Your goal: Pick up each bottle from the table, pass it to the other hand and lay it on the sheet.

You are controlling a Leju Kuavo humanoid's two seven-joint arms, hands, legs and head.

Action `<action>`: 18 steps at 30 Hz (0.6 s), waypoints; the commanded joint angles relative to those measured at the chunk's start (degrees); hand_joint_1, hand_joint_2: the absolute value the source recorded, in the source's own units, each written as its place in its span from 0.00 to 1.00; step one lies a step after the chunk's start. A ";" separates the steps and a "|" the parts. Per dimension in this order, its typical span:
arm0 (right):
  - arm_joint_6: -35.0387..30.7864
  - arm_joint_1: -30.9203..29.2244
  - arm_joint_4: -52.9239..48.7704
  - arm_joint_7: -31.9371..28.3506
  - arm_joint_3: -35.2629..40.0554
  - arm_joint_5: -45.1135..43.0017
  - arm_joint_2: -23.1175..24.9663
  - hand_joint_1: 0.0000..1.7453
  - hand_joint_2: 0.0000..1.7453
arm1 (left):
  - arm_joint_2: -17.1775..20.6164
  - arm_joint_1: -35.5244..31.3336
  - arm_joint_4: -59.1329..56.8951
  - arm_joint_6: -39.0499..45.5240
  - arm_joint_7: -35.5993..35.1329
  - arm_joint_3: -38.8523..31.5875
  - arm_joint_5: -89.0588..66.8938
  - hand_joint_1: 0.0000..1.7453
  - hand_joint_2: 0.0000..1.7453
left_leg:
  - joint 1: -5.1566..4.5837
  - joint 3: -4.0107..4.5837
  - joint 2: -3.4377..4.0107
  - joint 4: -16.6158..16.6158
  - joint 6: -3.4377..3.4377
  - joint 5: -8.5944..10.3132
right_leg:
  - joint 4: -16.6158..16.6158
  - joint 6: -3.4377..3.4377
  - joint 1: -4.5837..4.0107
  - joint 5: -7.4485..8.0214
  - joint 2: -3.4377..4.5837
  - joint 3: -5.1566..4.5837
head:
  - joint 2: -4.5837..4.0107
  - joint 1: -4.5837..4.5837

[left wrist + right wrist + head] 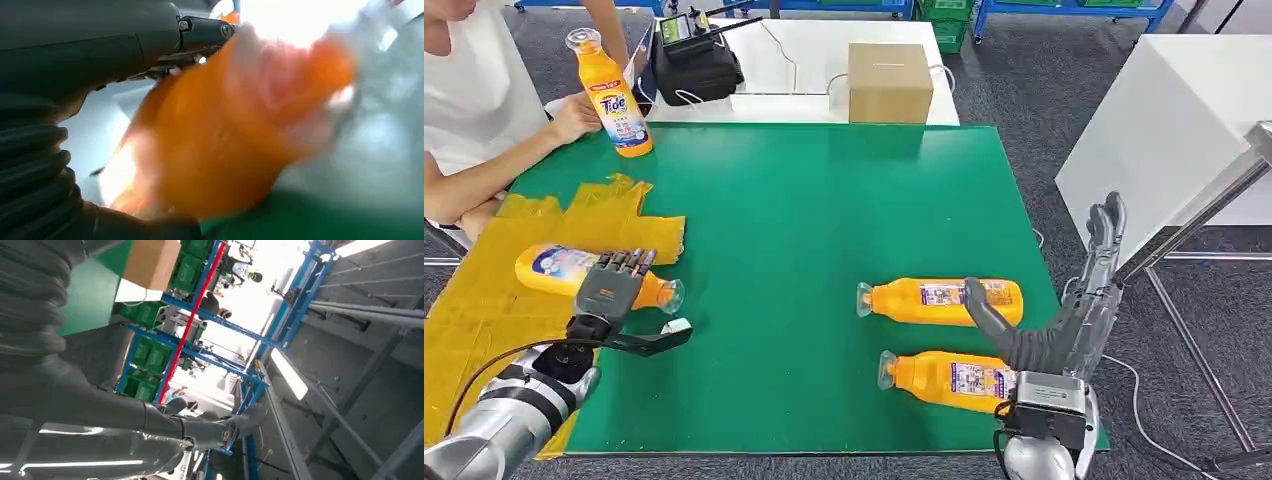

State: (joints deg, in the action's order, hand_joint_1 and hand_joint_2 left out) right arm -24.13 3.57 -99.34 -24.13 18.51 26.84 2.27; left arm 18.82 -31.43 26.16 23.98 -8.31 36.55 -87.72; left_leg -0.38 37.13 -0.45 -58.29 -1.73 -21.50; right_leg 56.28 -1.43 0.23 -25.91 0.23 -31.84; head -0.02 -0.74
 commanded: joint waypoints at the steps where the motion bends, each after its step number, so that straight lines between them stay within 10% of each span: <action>1: 1.02 -0.07 3.63 1.60 1.45 1.10 -2.14 0.00 1.00 | -3.10 5.59 -5.54 -1.91 3.87 -10.18 4.23 0.00 1.00 | -0.04 -0.43 0.24 0.17 0.12 -0.09 | -0.14 0.09 0.04 -0.05 0.22 0.32 | 0.00 0.02; 18: 1.36 2.01 2.26 3.35 -2.09 3.75 -2.01 0.00 1.00 | -3.96 22.15 31.08 -17.00 32.34 -24.93 33.23 0.00 1.00 | -0.04 -0.74 -0.01 0.13 0.25 -0.22 | -0.11 0.08 0.05 -0.34 0.08 0.71 | 0.00 0.00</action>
State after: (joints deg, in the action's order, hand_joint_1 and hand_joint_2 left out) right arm -22.99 5.72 -98.90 -21.29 18.43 30.18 1.27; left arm 15.39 -22.67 35.87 17.09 13.16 15.95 -68.93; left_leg -0.38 36.55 -0.62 -58.27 -1.57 -21.65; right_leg 56.30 -1.34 0.23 -26.24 0.21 -31.23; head -0.02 -0.74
